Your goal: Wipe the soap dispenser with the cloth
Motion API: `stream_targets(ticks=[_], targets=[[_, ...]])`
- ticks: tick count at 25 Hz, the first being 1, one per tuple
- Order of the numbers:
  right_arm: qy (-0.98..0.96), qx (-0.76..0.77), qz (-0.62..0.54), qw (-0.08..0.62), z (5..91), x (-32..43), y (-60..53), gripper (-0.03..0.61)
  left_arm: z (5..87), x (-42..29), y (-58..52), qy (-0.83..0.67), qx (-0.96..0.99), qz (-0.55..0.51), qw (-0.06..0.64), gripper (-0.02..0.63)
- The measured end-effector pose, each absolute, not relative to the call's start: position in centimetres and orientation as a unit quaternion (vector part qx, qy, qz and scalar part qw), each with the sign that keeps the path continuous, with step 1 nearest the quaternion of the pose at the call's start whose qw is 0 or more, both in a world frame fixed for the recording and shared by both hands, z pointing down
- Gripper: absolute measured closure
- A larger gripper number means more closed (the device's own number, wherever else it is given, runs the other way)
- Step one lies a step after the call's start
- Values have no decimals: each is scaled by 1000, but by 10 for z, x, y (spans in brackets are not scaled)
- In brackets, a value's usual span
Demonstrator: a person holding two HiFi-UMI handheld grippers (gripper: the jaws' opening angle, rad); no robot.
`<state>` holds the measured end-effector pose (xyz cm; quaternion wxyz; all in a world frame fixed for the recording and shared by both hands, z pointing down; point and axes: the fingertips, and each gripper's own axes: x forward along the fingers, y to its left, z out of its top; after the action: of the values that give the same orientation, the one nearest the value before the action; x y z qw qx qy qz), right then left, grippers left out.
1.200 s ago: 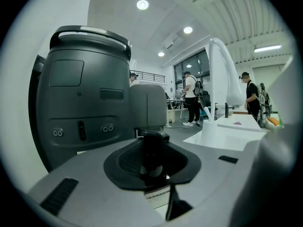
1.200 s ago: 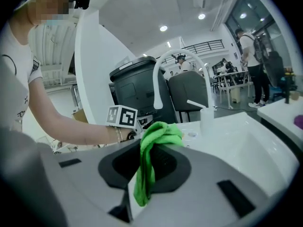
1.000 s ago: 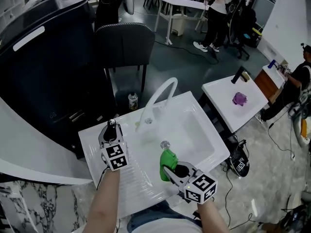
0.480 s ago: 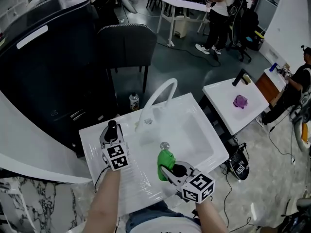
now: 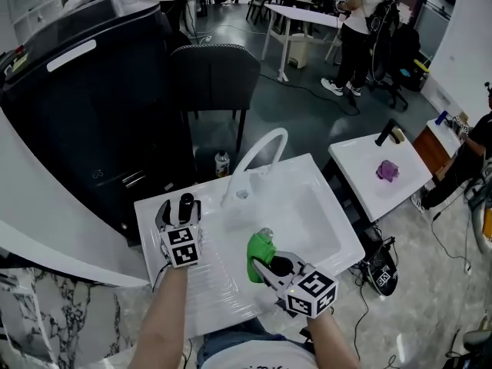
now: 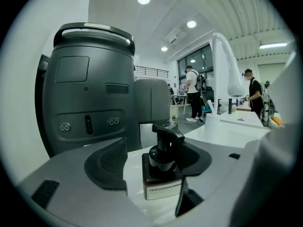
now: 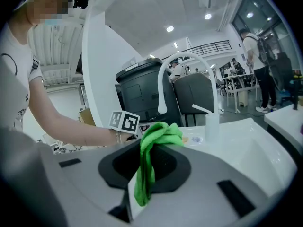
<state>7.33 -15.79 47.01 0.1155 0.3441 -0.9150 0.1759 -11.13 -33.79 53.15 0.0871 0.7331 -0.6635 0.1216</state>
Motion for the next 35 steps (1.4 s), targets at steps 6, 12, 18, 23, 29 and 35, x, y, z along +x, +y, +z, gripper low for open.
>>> stream_targets(ticks=[6, 12, 18, 23, 29, 35], targets=[[-917, 340, 174, 110, 467, 72, -157, 528, 529, -112, -338, -654, 744, 115, 71, 327], [-914, 347, 183, 109, 471, 77, -157, 528, 532, -117, -340, -663, 739, 95, 73, 325], [-908, 352, 193, 120, 480, 81, -151, 528, 532, -123, -354, -682, 722, 85, 80, 325], [-906, 355, 196, 126, 483, 83, -149, 528, 530, -124, -353, -705, 701, 74, 72, 324], [-905, 354, 197, 128, 484, 84, -149, 528, 533, -120, -349, -710, 695, 32, 106, 281], [-907, 350, 197, 129, 485, 84, -147, 528, 535, -102, -346, -685, 721, 75, 72, 237]])
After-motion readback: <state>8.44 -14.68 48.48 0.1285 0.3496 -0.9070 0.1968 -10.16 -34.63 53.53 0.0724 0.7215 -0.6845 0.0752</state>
